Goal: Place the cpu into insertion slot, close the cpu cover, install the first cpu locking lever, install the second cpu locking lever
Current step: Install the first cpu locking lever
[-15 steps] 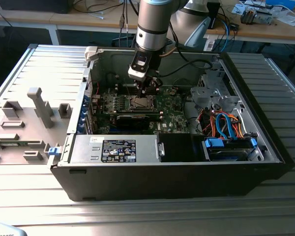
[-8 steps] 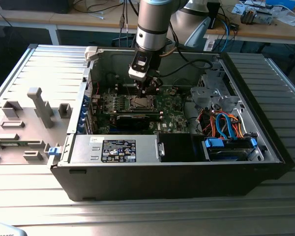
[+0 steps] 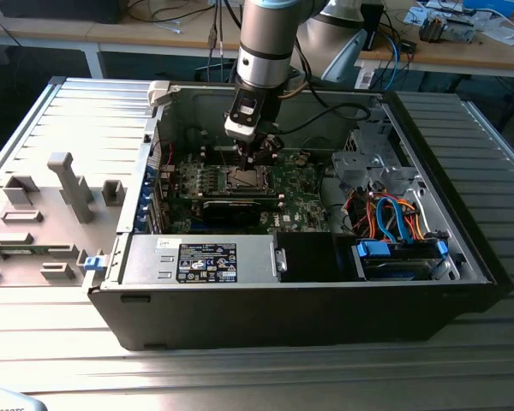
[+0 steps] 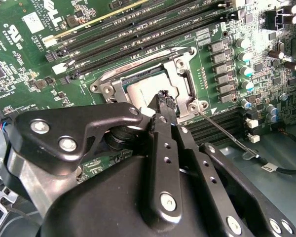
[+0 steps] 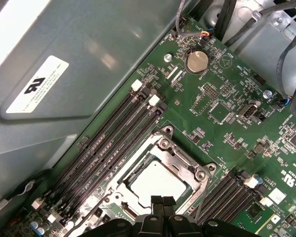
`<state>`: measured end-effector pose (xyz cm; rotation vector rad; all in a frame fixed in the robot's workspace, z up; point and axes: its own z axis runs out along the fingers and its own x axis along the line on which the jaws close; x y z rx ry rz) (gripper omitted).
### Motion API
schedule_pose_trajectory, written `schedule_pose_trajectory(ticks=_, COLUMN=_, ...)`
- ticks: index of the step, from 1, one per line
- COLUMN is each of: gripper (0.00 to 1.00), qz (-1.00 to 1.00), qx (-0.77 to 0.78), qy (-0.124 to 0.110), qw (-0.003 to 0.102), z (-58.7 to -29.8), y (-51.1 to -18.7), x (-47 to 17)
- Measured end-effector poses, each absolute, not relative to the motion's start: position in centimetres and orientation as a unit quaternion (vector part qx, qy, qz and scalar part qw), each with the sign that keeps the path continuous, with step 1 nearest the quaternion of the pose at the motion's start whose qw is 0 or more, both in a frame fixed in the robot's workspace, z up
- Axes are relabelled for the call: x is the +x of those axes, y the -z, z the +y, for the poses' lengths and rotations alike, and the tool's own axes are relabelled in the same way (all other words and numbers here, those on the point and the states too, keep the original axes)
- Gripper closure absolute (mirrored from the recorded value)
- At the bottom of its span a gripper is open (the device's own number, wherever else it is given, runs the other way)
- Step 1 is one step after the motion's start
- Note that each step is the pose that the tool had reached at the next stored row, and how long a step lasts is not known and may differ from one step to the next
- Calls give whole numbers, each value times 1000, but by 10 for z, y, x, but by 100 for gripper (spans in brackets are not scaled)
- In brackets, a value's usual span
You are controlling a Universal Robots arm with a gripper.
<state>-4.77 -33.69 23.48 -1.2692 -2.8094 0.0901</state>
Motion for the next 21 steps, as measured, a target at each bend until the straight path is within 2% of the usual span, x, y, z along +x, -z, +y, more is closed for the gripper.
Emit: schedule_pose_trajectory(ticks=21, gripper=89, qz=-917, qx=-397, qy=-30, qw=28, z=-337, y=-235, x=-48)
